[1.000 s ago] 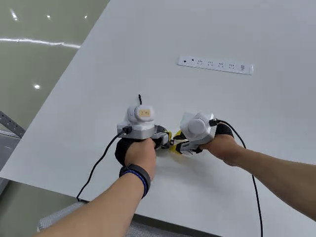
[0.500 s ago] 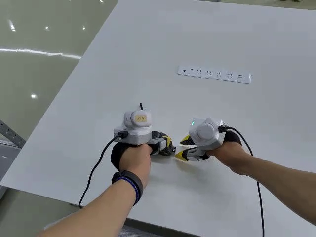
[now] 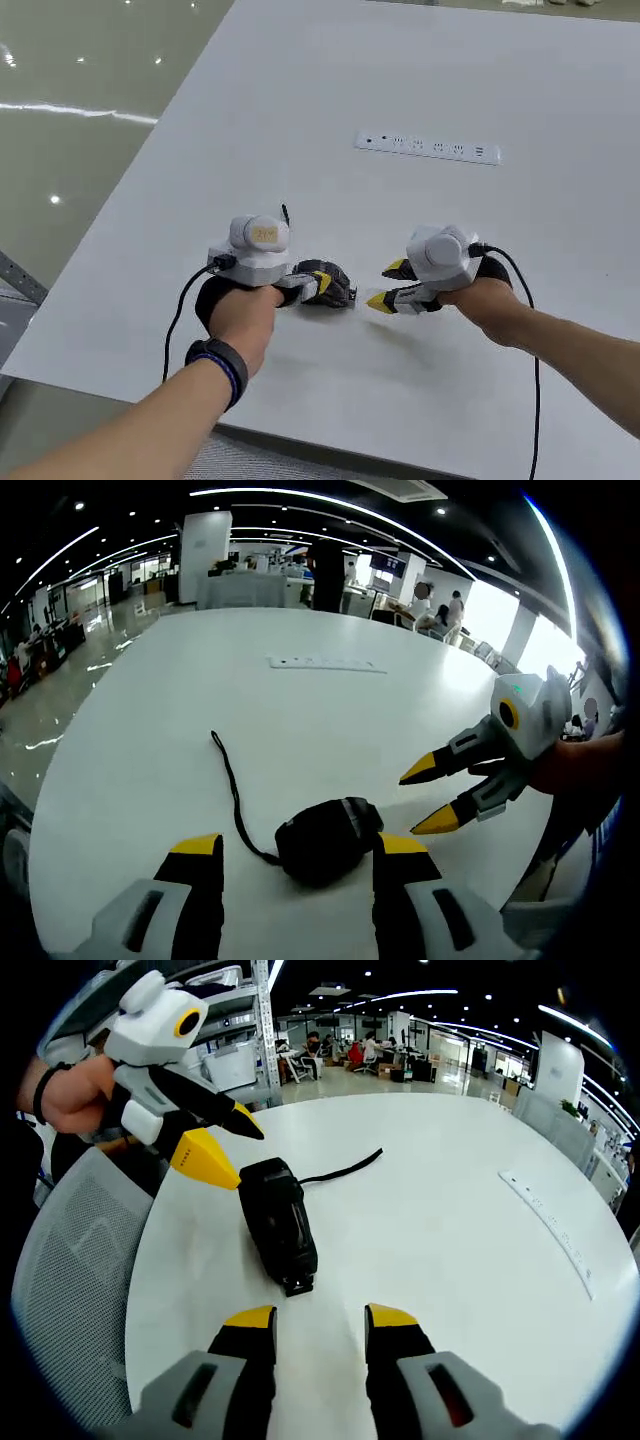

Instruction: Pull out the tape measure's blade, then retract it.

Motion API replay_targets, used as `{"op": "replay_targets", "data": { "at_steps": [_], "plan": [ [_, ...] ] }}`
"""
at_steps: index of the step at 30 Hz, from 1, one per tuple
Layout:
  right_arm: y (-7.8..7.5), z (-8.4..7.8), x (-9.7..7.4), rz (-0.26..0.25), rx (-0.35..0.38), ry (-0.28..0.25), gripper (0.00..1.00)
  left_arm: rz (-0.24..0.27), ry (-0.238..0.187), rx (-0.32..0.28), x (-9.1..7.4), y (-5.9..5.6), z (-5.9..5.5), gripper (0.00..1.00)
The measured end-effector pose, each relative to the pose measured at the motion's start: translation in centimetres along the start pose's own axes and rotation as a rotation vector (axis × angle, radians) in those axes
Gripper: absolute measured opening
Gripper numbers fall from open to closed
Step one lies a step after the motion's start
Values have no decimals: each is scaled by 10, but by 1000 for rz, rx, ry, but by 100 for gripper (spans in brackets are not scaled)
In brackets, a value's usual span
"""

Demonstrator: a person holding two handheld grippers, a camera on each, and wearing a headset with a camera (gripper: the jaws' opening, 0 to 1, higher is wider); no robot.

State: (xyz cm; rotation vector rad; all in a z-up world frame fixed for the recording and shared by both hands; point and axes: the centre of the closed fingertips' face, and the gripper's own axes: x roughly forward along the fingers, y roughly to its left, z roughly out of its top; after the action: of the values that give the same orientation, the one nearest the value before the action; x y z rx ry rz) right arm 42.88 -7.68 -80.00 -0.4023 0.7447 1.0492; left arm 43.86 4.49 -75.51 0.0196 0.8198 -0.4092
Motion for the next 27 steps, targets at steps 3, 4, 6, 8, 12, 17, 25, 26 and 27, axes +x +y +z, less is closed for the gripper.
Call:
{"op": "replay_targets", "data": {
  "at_steps": [3, 4, 6, 8, 12, 17, 25, 26, 27],
  "plan": [
    [-3, 1, -8, -20, 30, -22, 37, -18, -5, 38, -9, 8, 0, 57],
    [-4, 1, -12, -29, 45, -34, 38, -27, -8, 56, -13, 11, -1, 57],
    [-5, 1, -18, -39, 62, -47, 39, -42, -16, 84, -19, 17, 0, 57],
    [-4, 0, -23, -49, 68, -49, 40, -56, -25, 108, -23, 20, 1, 57],
    [-2, -2, -31, -67, 98, -67, 42, -74, -36, 145, -37, 24, 2, 58],
    [2, -7, -40, -79, 128, -80, 48, -92, -40, 193, -48, 29, -1, 60],
    [12, -8, -59, -119, 164, -124, 52, -133, -69, 221, -64, 35, -5, 64],
    [13, -8, -61, -126, 166, -128, 53, -136, -71, 222, -65, 35, -5, 64],
    [14, -9, -64, -132, 176, -137, 53, -142, -77, 224, -68, 36, -5, 65]
  ]
}}
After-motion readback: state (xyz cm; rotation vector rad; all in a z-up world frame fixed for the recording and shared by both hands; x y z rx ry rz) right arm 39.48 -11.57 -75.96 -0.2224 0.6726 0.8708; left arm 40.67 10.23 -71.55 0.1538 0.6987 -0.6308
